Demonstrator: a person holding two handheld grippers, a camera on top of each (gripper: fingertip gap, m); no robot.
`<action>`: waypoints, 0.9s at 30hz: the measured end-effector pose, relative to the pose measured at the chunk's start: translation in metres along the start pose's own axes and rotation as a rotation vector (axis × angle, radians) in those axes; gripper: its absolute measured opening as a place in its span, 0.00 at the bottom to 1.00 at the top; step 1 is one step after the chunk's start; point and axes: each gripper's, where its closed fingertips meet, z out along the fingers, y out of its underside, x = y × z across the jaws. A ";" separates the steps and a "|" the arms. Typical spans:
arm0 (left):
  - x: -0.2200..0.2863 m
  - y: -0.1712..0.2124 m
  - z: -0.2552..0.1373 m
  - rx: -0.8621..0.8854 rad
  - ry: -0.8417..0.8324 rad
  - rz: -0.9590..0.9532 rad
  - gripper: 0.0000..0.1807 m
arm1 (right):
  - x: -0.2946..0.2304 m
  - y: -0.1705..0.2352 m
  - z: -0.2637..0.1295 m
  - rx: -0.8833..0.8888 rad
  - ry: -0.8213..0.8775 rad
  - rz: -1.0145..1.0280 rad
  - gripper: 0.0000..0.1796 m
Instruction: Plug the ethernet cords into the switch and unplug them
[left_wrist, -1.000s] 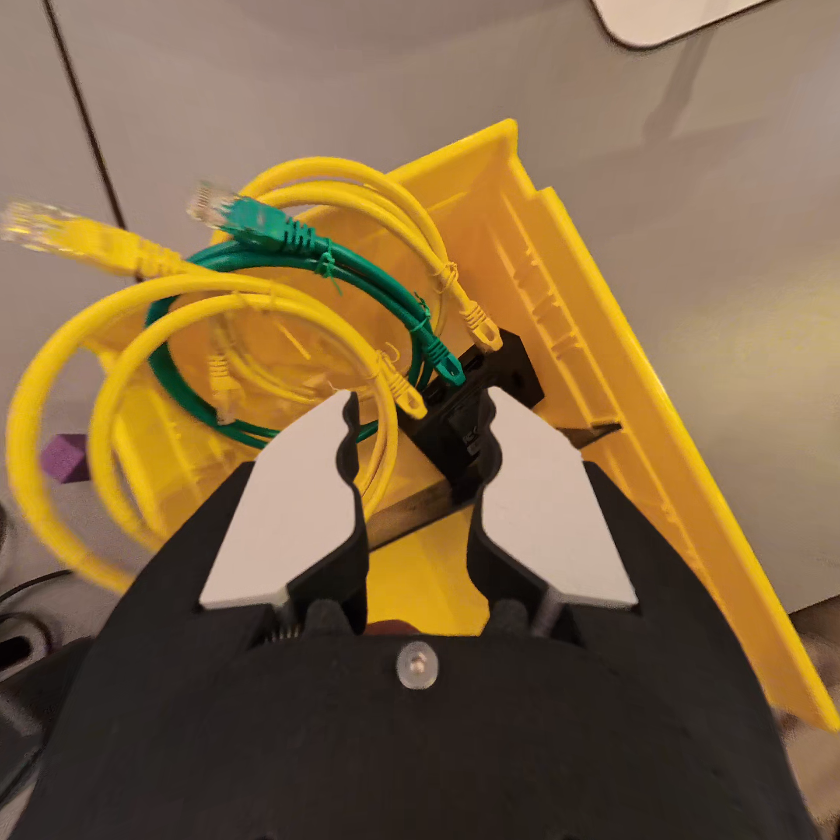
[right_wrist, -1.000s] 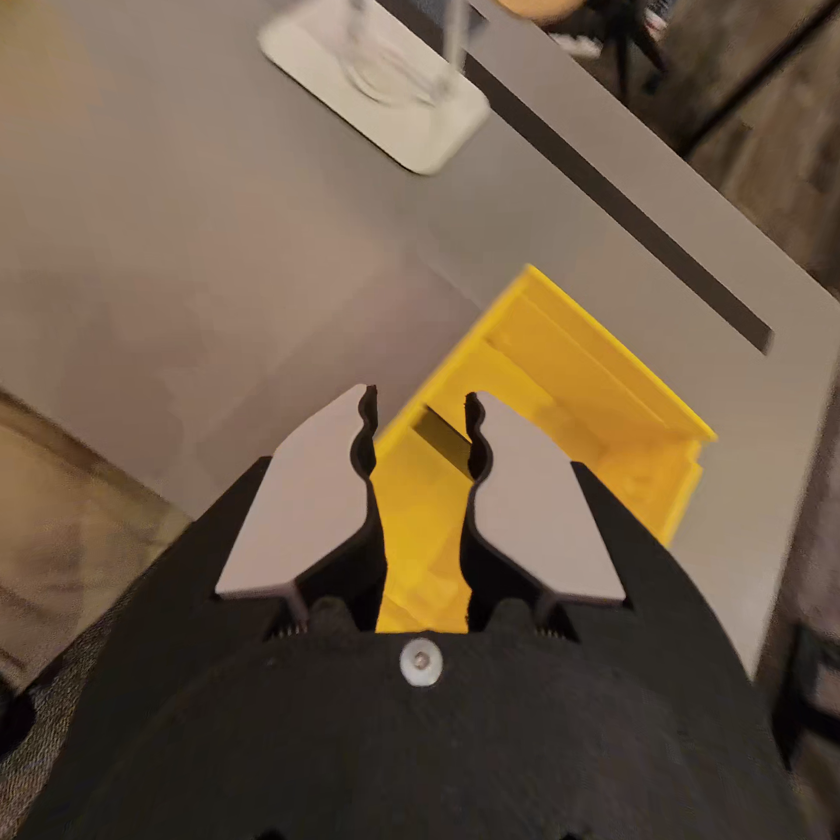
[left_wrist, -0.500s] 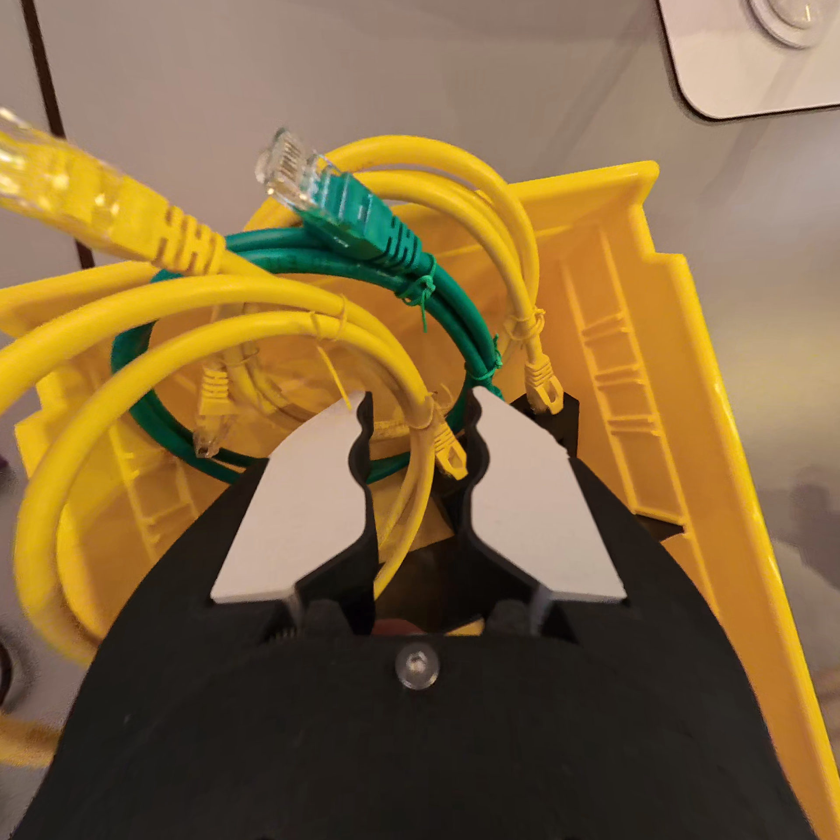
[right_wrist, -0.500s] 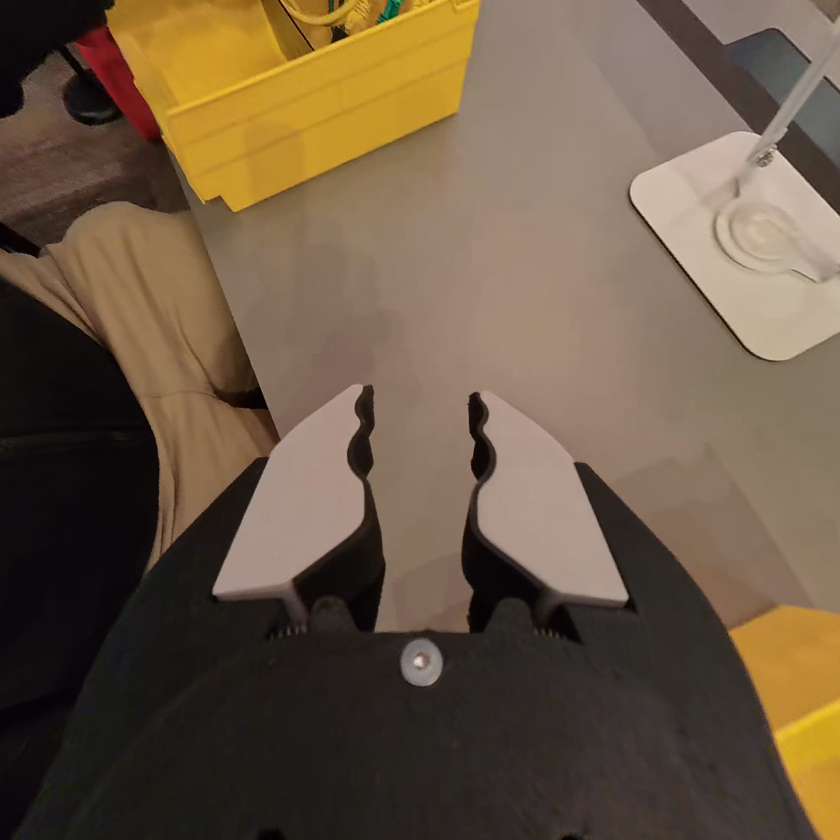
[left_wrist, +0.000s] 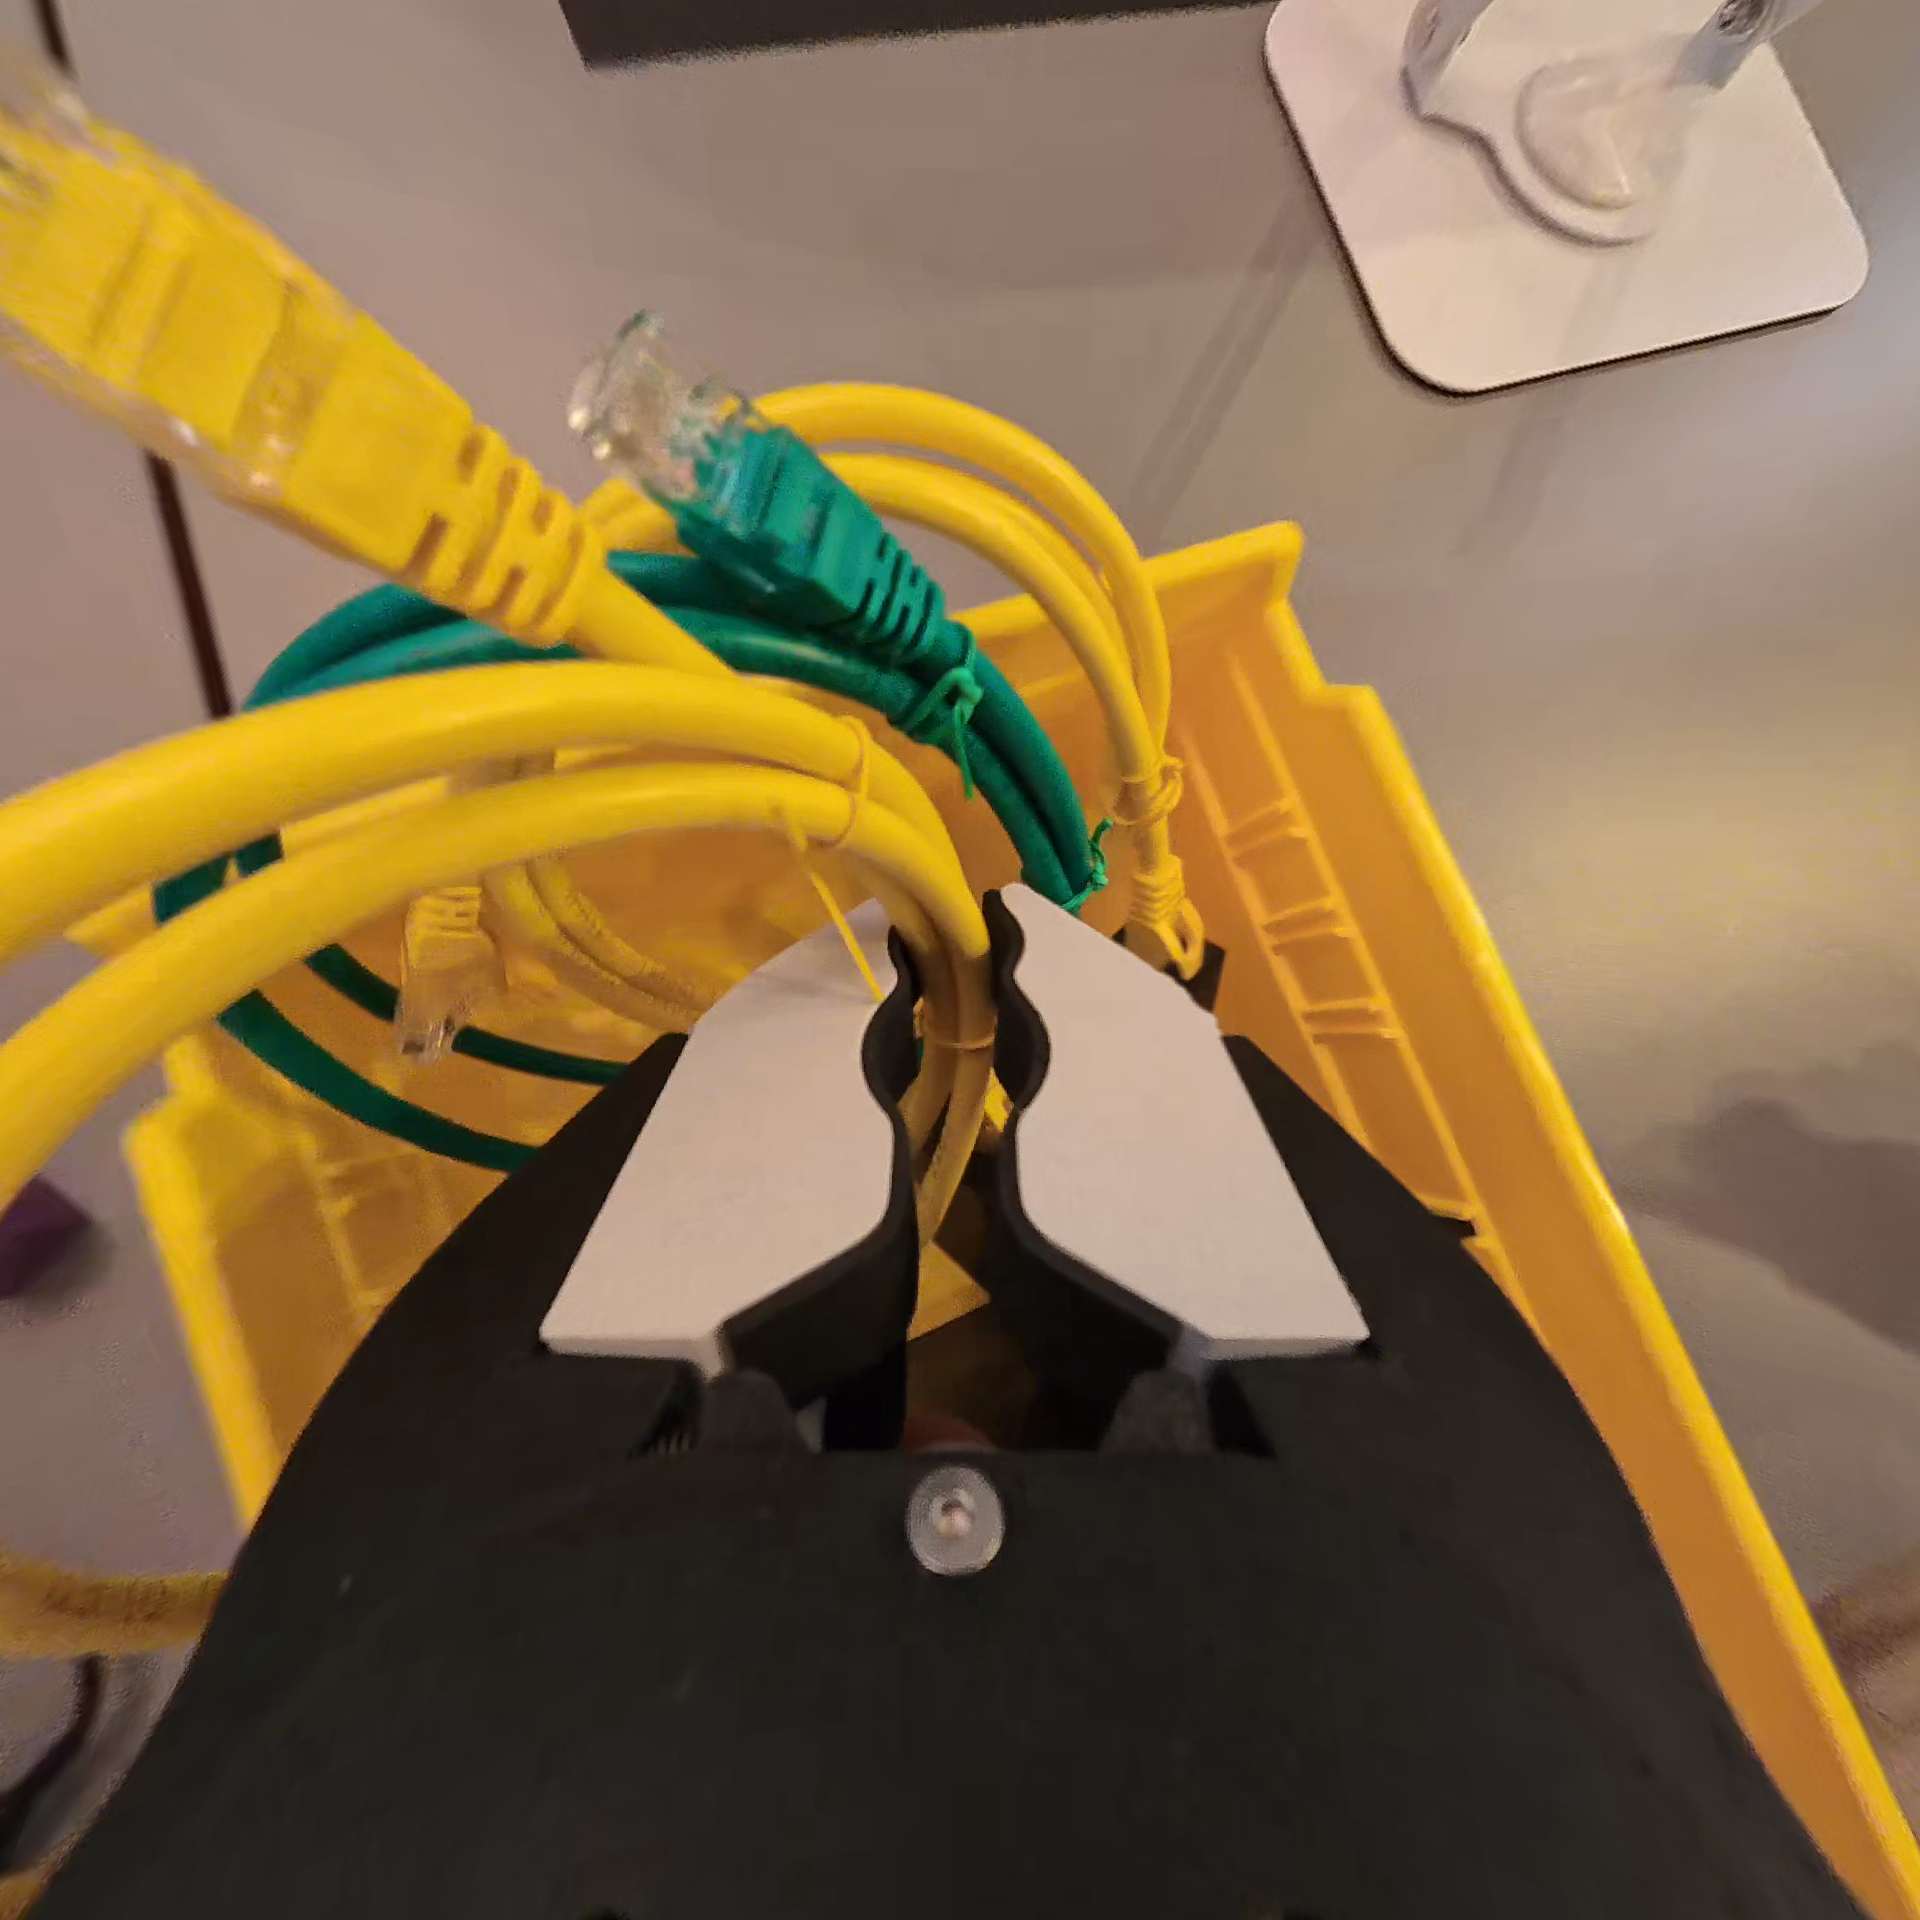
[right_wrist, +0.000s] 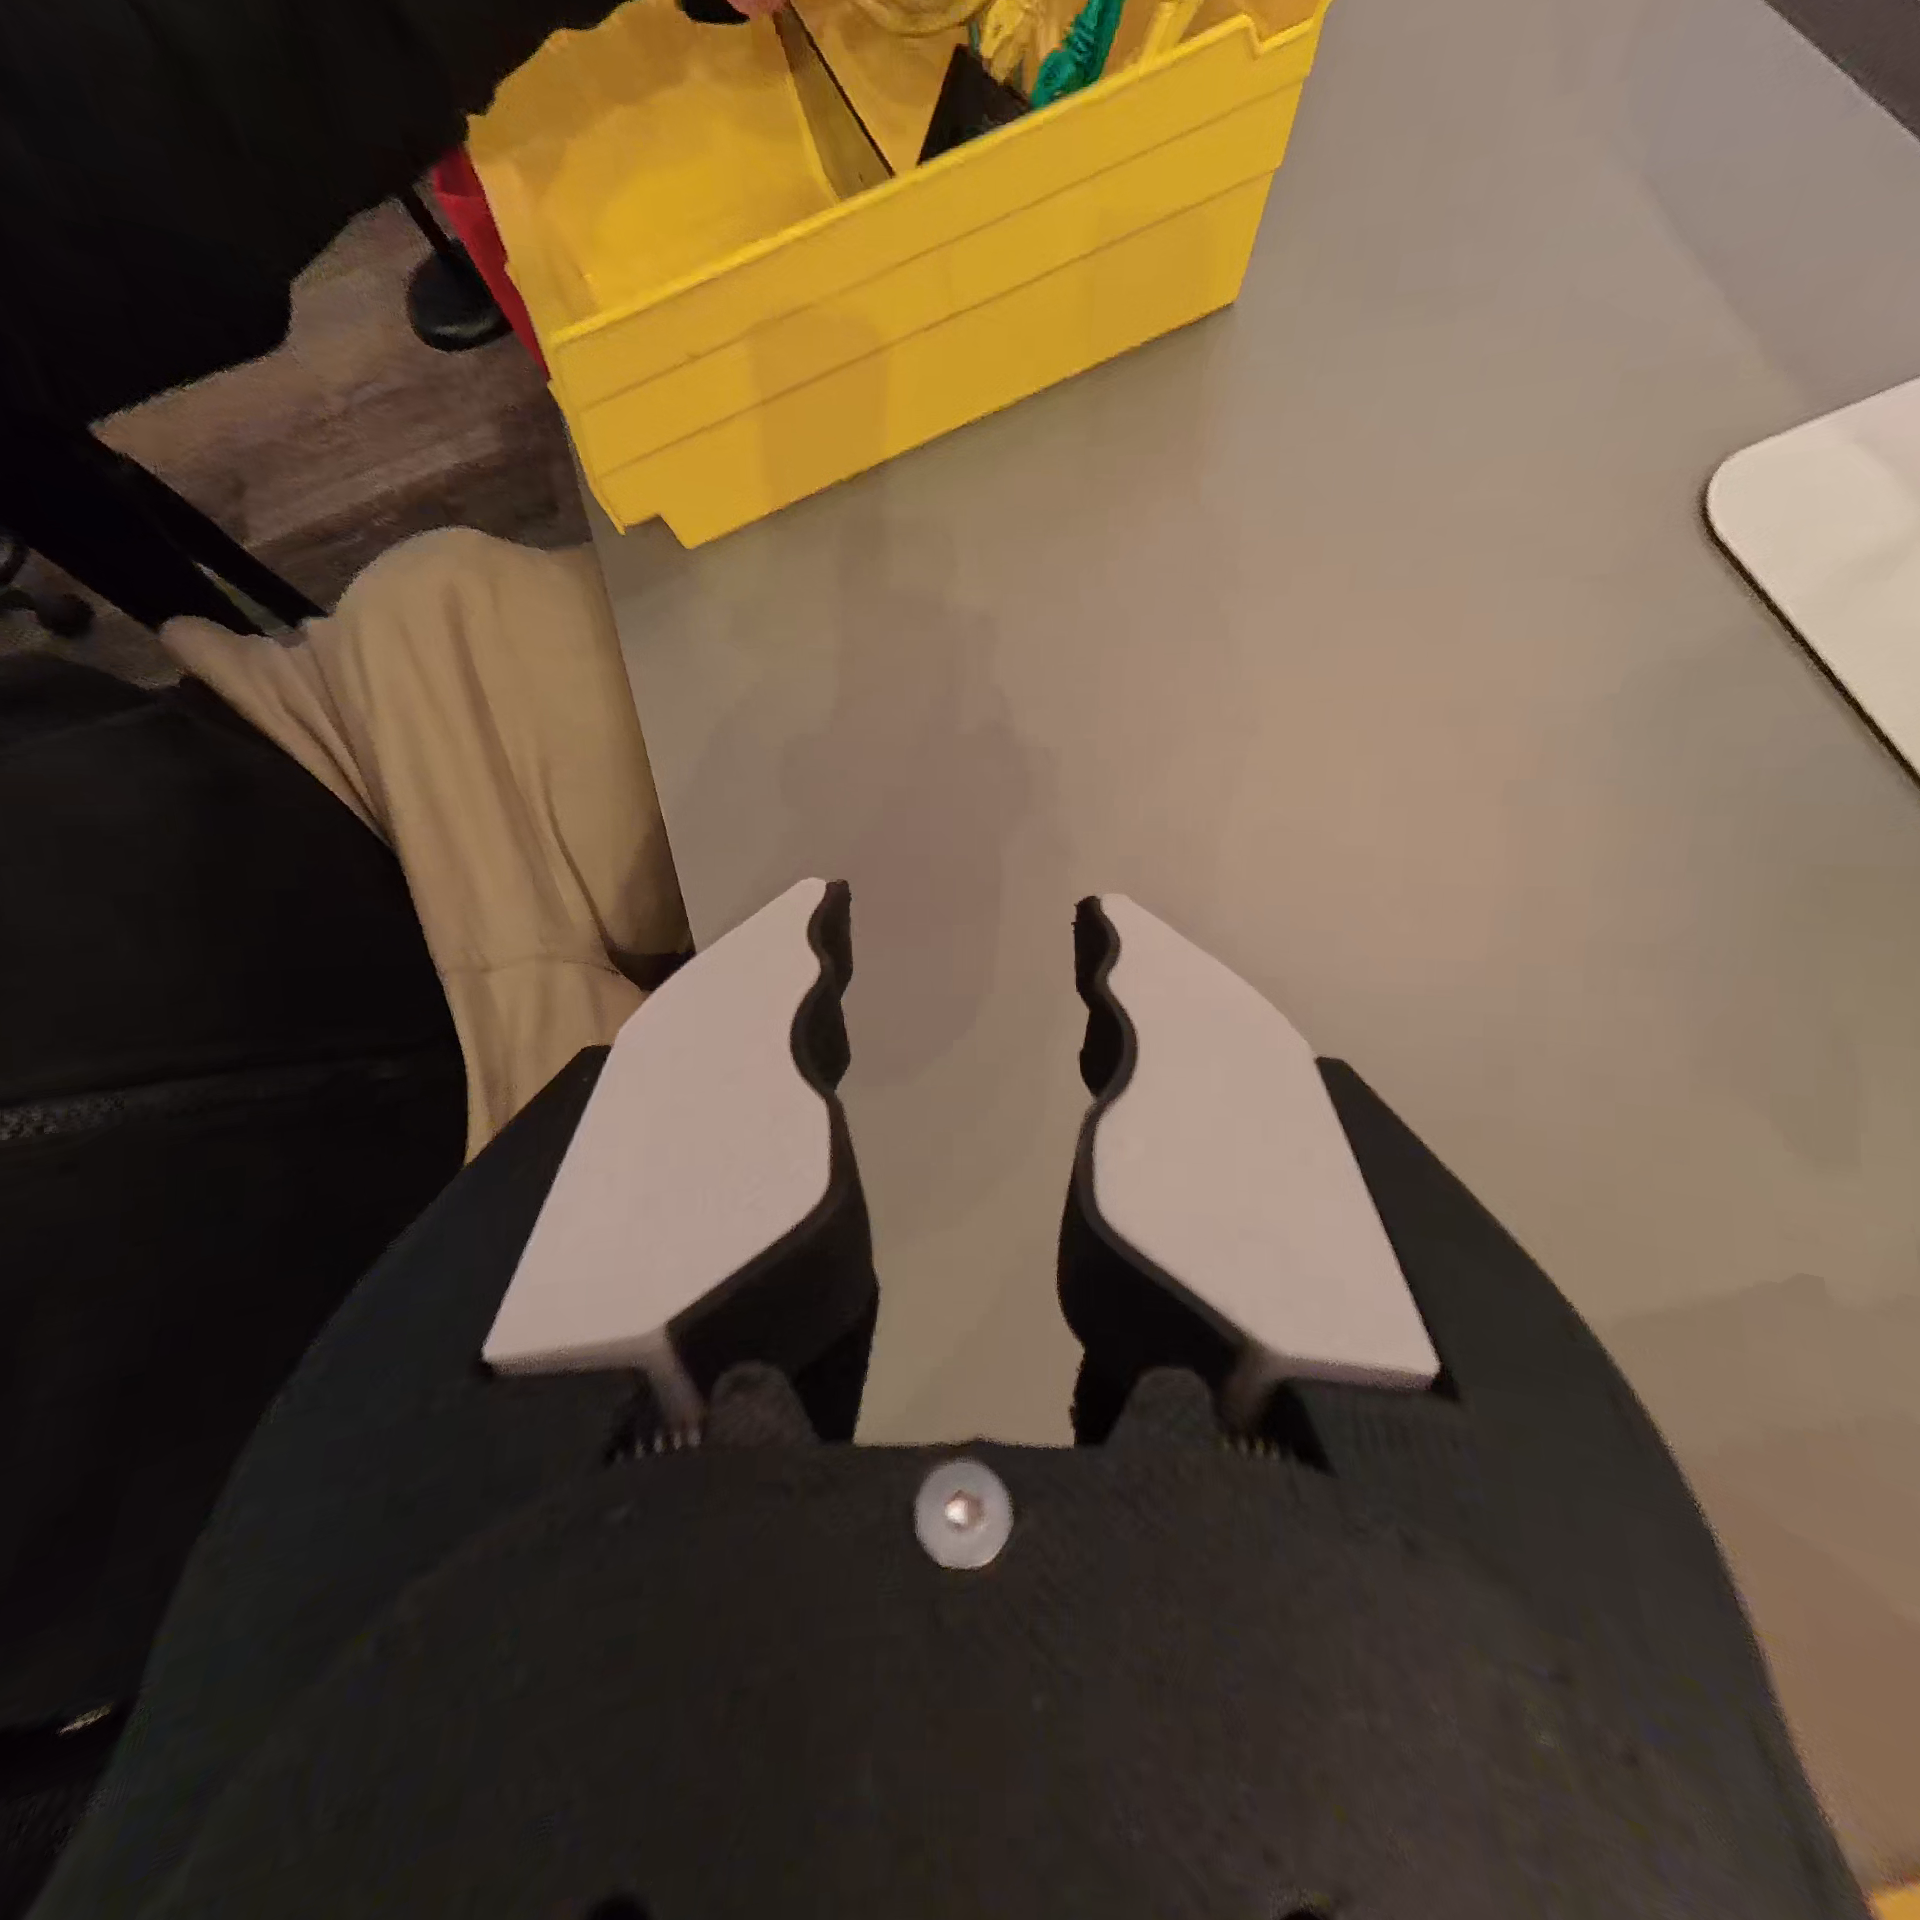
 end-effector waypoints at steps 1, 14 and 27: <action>0.002 -0.006 -0.006 0.021 -0.012 0.030 0.05 | -0.002 -0.004 0.002 0.013 -0.014 0.002 0.23; 0.125 -0.074 -0.101 0.241 0.091 0.386 0.05 | -0.004 -0.098 0.037 0.275 -0.121 0.004 0.43; 0.275 -0.052 -0.100 0.239 0.407 0.660 0.05 | -0.015 -0.135 0.052 0.435 -0.434 0.153 0.19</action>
